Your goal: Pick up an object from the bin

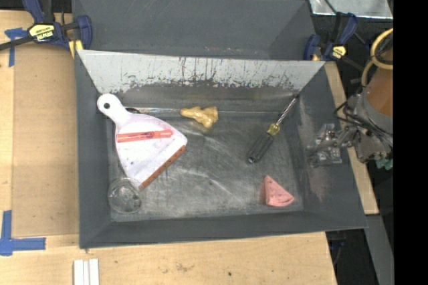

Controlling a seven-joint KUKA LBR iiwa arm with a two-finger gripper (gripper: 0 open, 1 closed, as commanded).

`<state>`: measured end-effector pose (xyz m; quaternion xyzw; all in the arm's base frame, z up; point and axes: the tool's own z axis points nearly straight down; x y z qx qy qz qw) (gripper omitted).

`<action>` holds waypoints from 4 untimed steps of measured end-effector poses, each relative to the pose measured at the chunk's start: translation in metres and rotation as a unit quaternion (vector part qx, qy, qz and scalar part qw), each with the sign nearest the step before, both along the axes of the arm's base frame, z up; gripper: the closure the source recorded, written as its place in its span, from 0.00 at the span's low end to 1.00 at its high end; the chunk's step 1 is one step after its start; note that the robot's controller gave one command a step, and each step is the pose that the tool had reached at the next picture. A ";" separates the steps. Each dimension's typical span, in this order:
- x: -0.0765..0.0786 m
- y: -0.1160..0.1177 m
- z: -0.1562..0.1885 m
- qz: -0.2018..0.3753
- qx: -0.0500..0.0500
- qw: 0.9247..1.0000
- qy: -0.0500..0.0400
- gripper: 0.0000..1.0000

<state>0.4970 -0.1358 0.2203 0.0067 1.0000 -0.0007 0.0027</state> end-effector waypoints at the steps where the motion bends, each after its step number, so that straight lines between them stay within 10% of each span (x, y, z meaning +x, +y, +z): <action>1: 0.000 0.000 -0.001 0.000 0.000 1.000 0.001 0.00; 3: -0.005 0.007 -0.045 0.034 -0.001 0.999 -0.001 0.00; 4: -0.009 0.005 -0.072 0.149 0.001 0.989 0.003 0.00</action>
Offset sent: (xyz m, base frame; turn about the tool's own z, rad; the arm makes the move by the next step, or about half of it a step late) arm 0.0000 0.0000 0.0000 0.0000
